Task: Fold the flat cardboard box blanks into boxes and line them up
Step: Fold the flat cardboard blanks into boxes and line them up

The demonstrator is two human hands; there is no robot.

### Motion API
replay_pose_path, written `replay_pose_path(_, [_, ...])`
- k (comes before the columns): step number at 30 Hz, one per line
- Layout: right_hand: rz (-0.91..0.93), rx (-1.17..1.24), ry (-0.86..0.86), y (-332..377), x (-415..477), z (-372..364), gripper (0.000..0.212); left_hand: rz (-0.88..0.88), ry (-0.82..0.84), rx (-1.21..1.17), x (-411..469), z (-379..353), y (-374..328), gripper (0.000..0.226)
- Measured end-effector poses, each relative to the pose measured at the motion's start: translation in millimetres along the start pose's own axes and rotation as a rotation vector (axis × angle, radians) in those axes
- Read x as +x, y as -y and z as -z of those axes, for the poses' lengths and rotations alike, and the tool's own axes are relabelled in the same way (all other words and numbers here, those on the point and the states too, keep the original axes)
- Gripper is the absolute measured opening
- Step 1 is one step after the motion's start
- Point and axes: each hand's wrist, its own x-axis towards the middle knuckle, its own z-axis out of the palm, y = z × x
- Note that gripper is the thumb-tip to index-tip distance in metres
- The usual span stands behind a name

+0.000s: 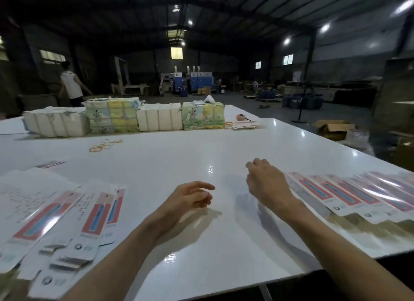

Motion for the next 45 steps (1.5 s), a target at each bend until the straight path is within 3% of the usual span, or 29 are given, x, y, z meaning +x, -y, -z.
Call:
replay_pose_path(7, [0.157, 0.220, 0.041, 79, 7, -49, 0.017, 0.055, -0.136, 0.091, -2, 4, -8, 0.021])
replay_pose_path(12, [0.097, 0.361, 0.001, 67, 13, -66, 0.021, 0.173, -0.352, 0.701, -4, 46, -34, 0.020])
replay_pose_path(18, [0.077, 0.459, 0.070, 69, 17, -66, 0.023, 0.654, -0.497, 1.298, -52, 114, -59, 0.062])
replay_pose_path(22, [0.039, 0.541, 0.077, 66, 18, -66, 0.022, 0.836, -0.660, 1.536, -77, 134, -56, 0.100])
replay_pose_path(25, [0.029, 0.568, 0.089, 65, 17, -64, 0.021, 0.841, -0.711, 1.528, -82, 142, -55, 0.109])
replay_pose_path(30, [0.011, 0.591, 0.103, 64, 15, -61, 0.020, 0.867, -0.691, 1.524, -78, 145, -68, 0.082])
replay_pose_path(34, [0.018, 0.606, 0.105, 64, 14, -59, 0.020, 0.845, -0.670, 1.353, -75, 153, -72, 0.100])
replay_pose_path(38, [0.033, 0.592, 0.114, 65, 14, -58, 0.022, 0.747, -0.600, 1.258, -75, 164, -80, 0.055])
replay_pose_path(40, [0.034, 0.590, 0.114, 64, 15, -59, 0.022, 0.690, -0.593, 1.182, -73, 166, -87, 0.048])
replay_pose_path(43, [0.037, 0.617, 0.109, 65, 16, -61, 0.020, 0.501, -0.556, 0.884, -63, 154, -96, 0.037])
replay_pose_path(45, [0.039, 0.640, 0.100, 66, 17, -63, 0.020, 0.354, -0.451, 0.453, -49, 132, -100, 0.036])
